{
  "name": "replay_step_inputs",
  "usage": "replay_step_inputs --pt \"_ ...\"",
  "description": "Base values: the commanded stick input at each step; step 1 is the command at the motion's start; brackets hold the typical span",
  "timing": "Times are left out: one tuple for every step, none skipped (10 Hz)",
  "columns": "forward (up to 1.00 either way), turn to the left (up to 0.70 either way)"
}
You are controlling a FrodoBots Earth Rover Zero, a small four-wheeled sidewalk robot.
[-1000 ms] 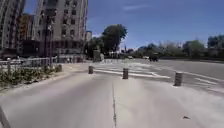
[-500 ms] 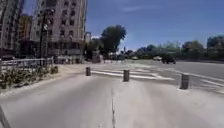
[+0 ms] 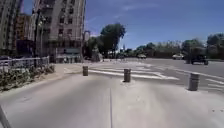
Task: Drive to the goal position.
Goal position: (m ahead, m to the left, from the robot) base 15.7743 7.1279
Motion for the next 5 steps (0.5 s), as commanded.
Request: replay_step_inputs --pt "0.7 0.0" --pt "0.7 0.0" --pt "0.7 0.0" --pt "0.7 0.0" --pt "0.7 0.0"
